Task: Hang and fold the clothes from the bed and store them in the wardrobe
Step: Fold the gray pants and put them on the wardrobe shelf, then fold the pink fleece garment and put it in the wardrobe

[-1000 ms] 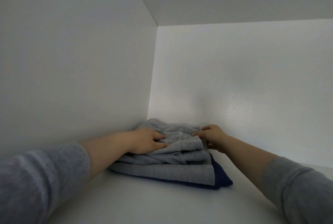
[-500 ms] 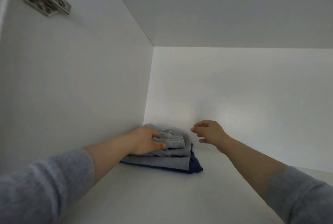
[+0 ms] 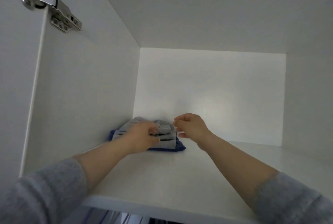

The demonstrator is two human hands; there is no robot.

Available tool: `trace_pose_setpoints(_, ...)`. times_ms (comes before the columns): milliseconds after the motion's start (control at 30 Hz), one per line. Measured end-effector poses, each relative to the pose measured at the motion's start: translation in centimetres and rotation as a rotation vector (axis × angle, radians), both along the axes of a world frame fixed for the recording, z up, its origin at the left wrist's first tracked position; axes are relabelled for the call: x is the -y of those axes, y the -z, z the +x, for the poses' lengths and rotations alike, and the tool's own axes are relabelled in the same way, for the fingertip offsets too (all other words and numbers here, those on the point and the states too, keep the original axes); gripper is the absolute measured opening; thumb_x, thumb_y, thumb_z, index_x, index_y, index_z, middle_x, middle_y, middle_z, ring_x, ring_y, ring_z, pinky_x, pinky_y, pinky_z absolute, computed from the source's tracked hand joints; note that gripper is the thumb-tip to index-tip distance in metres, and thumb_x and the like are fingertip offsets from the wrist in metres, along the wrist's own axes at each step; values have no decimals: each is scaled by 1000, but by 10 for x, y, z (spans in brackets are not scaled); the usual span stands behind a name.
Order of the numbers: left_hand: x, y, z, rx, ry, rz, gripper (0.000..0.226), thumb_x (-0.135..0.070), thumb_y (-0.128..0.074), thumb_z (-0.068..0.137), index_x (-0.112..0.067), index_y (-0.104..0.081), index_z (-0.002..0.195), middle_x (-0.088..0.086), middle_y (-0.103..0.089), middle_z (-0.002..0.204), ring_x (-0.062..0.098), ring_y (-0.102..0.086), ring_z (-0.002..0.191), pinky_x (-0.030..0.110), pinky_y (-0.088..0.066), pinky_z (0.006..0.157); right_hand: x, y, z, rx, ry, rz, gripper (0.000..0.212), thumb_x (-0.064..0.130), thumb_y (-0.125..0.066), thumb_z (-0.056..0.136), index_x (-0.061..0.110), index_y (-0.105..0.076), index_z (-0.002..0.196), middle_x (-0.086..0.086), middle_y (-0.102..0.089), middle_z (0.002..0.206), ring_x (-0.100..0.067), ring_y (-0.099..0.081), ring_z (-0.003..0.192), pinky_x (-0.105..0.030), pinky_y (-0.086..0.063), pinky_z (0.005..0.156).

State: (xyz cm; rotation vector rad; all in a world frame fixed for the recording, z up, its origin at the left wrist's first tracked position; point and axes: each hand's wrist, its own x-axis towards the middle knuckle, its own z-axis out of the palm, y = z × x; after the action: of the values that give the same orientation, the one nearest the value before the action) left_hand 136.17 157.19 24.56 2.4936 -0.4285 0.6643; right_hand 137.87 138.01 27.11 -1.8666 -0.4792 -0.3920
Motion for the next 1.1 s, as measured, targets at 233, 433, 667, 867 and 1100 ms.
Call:
trace_pose_setpoints(233, 23, 4, -32, 0, 237, -218, 10, -21, -65, 88, -17, -63, 97, -5, -65, 100, 9, -61, 92, 18, -46, 81, 38, 18, -71, 5, 175, 124, 19, 12, -63, 92, 6, -65, 109, -4, -65, 96, -16, -65, 85, -18, -55, 64)
trace_pose_setpoints(433, 87, 2, -66, -7, 457, -349, 21, -23, -69, 86, -22, -65, 107, -9, -67, 104, 4, -64, 87, 21, -52, 74, 88, 27, -152, 59, 375, 141, 14, 10, -63, 91, 8, -66, 105, -4, -65, 90, -16, -65, 82, -18, -55, 63)
trace_pose_setpoints(667, 185, -16, -141, -37, 765, -372, 24, -23, -65, 89, -20, -65, 112, -9, -68, 108, 7, -64, 95, 17, -49, 75, 161, 23, -269, 197, 655, 164, 13, 7, -64, 91, 11, -67, 102, -15, -69, 100, -17, -68, 83, -21, -57, 66)
trace_pose_setpoints(867, 274, -22, -233, -67, 1047, -439, 23, -19, -65, 89, -18, -66, 112, -8, -69, 106, 6, -63, 91, 3, -42, 66, 224, 23, -398, 293, 901, 182, 13, 7, -65, 90, 11, -68, 102, -15, -71, 101, -19, -69, 85, -20, -57, 66)
trace_pose_setpoints(1100, 359, -6, -355, -178, 1411, -568, 20, -13, -68, 87, -15, -67, 107, -5, -72, 104, 7, -68, 93, 17, -51, 82, 267, 36, -554, 424, 1131, 186, 13, 7, -66, 89, 16, -70, 97, -15, -72, 95, -17, -70, 83, -19, -55, 66)
